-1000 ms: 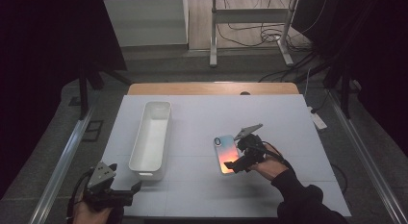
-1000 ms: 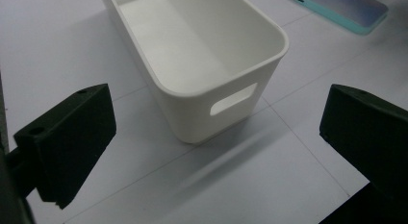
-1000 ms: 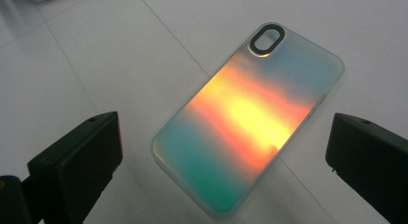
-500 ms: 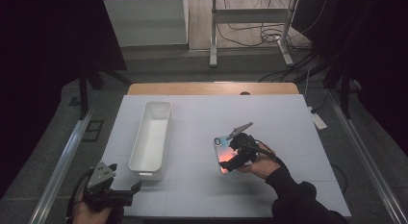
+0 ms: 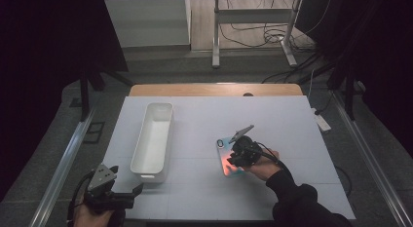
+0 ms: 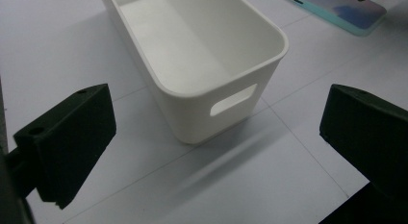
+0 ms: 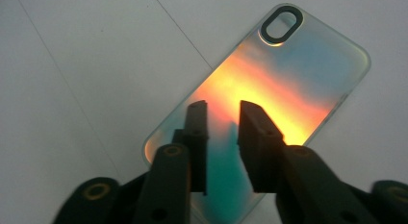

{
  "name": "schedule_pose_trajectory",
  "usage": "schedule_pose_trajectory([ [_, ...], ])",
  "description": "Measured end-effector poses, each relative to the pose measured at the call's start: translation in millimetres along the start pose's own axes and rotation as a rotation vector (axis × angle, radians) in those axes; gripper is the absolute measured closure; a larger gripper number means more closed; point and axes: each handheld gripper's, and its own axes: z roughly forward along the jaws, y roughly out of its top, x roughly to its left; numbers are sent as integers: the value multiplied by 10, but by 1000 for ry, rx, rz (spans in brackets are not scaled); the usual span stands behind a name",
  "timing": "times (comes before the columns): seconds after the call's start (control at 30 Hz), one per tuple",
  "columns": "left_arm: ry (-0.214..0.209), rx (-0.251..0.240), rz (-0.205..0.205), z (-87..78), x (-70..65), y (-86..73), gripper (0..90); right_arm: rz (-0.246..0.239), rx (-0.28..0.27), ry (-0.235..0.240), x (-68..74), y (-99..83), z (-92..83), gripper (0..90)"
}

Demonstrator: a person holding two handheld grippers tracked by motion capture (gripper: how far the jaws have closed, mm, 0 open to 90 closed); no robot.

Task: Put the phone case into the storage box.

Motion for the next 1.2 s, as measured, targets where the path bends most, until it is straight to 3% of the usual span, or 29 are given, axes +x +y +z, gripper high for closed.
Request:
schedule_pose_trajectory([
  [0.07, 0, 0, 0, 0, 0, 0, 0, -11, -5, 6, -1, 0, 5, 828],
  [0.1, -1, 1, 0, 0, 1, 0, 0, -19, -13, 24, 9, 5, 8, 892],
  [0.7, -1, -1, 1, -2, 2, -1, 0, -82, 14, 140, 287, 81, 235, 893],
  [0.9, -5, -2, 0, -5, 4, -3, 0, -99, 41, 133, 341, 65, 302, 892],
  [1.2, -4, -4, 0, -6, 5, -4, 0, -85, 63, 116, 283, 4, 301, 892],
])
